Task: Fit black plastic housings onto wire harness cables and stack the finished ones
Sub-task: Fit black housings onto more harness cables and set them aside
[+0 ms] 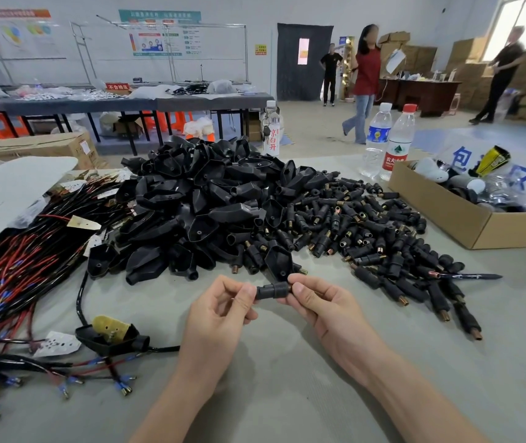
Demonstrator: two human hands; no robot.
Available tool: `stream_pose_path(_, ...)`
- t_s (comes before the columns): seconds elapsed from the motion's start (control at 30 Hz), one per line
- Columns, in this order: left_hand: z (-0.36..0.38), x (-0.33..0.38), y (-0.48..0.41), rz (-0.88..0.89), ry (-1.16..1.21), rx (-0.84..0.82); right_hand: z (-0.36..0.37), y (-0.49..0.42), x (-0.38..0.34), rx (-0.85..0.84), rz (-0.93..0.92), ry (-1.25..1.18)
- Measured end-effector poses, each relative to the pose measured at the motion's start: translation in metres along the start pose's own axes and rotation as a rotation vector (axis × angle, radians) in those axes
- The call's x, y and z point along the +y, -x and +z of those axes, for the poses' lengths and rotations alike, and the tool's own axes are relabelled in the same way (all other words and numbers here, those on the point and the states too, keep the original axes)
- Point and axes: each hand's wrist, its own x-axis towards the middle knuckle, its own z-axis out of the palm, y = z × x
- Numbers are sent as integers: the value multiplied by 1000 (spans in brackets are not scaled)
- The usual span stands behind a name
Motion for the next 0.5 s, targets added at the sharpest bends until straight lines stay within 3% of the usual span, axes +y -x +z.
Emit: stream_pose_path(0.5, 0, -5, 1, -8, -22, -48, -2, 1, -5, 22, 20, -131)
